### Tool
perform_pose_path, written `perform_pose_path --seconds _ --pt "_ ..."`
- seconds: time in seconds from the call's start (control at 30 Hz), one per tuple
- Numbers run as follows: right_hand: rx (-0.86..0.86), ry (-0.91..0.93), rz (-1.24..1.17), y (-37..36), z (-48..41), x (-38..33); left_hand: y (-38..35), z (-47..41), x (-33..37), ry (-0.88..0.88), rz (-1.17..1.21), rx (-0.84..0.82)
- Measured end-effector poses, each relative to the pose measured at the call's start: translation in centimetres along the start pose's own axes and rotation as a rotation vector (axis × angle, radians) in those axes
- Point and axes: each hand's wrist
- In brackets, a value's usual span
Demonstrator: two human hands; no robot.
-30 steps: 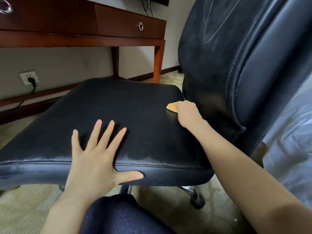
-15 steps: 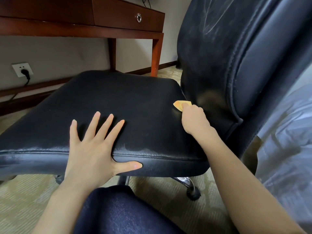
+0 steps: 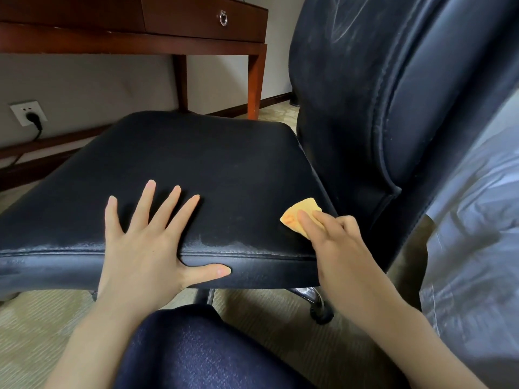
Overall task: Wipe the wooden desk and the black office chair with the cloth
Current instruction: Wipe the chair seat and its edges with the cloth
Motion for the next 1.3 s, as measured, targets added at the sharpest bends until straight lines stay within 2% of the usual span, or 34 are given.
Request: perform_pose_path --seconds 0.07,0.17,0.3,0.47,0.67,0.97,1.13,1.3 --pt "-0.026 0.014 -0.057 0.3 -0.5 0.5 0.0 0.0 0.1 -0.001 0.005 0.005" --pt "-0.034 -0.079 -0.009 0.5 -3.4 0.5 0.0 0.0 0.2 -0.005 0.009 0.012" --pt "-0.185 -0.222 0.052 0.9 -8.9 0.6 -0.1 -0.1 0.2 -0.009 0.009 0.012" --pt "-0.292 -0.289 0.14 1.0 -15.9 1.3 -0.2 0.0 0.2 -0.011 0.017 0.011" --pt "-0.265 -0.288 0.271 0.0 -21.6 1.7 -0.4 0.1 0.3 -0.025 0.034 0.017" --pt "-0.144 -0.268 0.168 -1.1 -24.3 2.5 -0.6 -0.2 0.0 -0.033 0.06 0.036" --pt "-0.195 -0.334 0.118 -0.9 -24.0 2.5 -0.5 -0.2 -0.1 -0.024 0.056 0.029" --pt "-0.242 -0.295 0.135 -1.2 -21.8 2.8 -0.6 -0.3 -0.3 -0.015 0.049 0.013"
Point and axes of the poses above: each hand's wrist, its own z-axis away from the middle knuckle, its own y-axis out of the back of the hand, x = y × z, and after that the axes turned 5 degrees about -x, right-handed
